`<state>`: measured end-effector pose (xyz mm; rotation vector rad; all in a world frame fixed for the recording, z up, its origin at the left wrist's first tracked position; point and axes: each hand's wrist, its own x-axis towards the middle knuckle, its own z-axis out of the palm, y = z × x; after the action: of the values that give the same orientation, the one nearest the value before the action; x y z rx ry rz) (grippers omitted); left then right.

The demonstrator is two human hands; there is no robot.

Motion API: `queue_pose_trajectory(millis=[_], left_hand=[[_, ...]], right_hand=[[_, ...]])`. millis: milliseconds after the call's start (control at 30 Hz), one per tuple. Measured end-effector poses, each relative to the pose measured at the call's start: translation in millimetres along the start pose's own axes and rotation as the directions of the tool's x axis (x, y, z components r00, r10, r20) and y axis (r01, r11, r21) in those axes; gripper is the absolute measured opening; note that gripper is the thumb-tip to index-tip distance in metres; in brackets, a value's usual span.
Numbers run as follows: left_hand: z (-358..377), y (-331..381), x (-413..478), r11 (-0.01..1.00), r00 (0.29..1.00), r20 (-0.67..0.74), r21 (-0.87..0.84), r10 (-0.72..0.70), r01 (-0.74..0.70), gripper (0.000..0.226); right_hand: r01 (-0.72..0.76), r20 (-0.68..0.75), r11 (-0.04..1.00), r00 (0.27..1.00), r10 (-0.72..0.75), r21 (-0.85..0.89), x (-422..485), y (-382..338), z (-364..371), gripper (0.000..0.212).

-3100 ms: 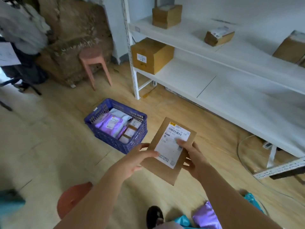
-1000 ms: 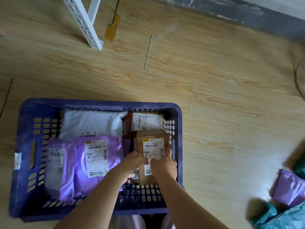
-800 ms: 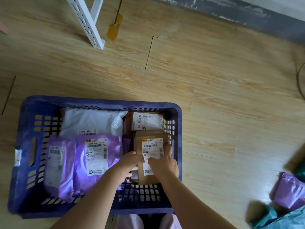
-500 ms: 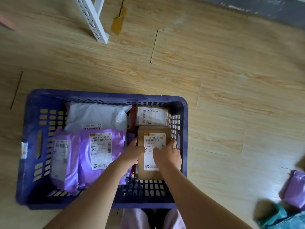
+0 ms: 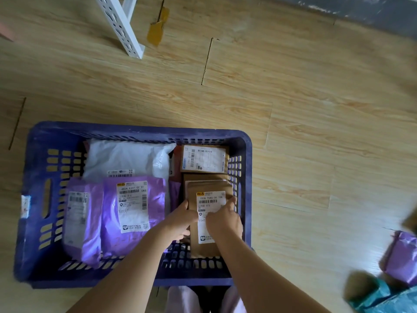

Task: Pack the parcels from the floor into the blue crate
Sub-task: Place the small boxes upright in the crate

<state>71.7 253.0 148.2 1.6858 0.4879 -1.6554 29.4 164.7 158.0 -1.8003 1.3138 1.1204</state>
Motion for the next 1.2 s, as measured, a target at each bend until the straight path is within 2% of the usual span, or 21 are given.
queue_pose_trajectory(millis=[67,167,233,333,400,467,500,600,700,900,1067,1200], left_hand=[[1,-1,0,0.998,0.998,-0.008,0.003,0.064,-0.064,0.046],[1,-5,9,0.987,0.99,0.003,0.073,0.144,-0.144,0.033],[-1,-12,22,0.985,0.989,-0.007,0.087,0.147,-0.146,0.035],[6,2,8,0.988,0.992,-0.043,0.106,0.121,-0.116,0.024],[8,6,-2,0.99,0.987,-0.129,0.112,0.1,-0.085,0.031],[5,6,-15,0.985,0.968,-0.229,0.158,0.106,-0.071,0.057],[5,9,-23,0.978,0.961,-0.249,0.196,0.124,-0.075,0.061],[5,25,-53,0.934,0.945,-0.236,0.327,0.227,-0.143,0.049],[11,50,-100,0.839,0.913,-0.197,0.497,0.357,-0.221,0.029],[29,97,-206,0.568,0.854,-0.067,0.773,0.516,-0.283,0.04],[62,142,-321,0.345,0.745,0.068,0.856,0.664,-0.386,0.038],[97,172,-406,0.172,0.675,0.194,0.884,0.712,-0.435,0.036]], right_hand=[[0.042,0.04,0.999,0.998,-0.042,0.008,-10,-2,8,0.073],[0.055,0.122,0.997,0.991,-0.047,-0.061,-20,-4,11,0.065],[0.068,0.125,0.995,0.99,-0.059,-0.068,-20,-4,9,0.061],[0.137,0.098,0.99,0.986,-0.133,-0.04,-20,-3,-2,0.048],[0.168,0.085,0.986,0.982,-0.166,-0.006,-22,-2,-15,0.042],[0.198,0.066,0.979,0.977,-0.201,0.046,-26,1,-30,0.044],[0.213,0.052,0.975,0.975,-0.217,0.068,-29,3,-39,0.043],[0.237,0.004,0.967,0.971,-0.239,0.097,-47,7,-69,0.04],[0.269,-0.027,0.956,0.963,-0.267,0.12,-79,13,-101,0.041],[0.382,-0.121,0.902,0.924,-0.364,0.204,-163,31,-169,0.036],[0.438,-0.33,0.862,0.877,-0.348,0.255,-257,67,-246,0.029],[0.496,-0.485,0.802,0.82,-0.306,0.333,-338,102,-295,0.025]])
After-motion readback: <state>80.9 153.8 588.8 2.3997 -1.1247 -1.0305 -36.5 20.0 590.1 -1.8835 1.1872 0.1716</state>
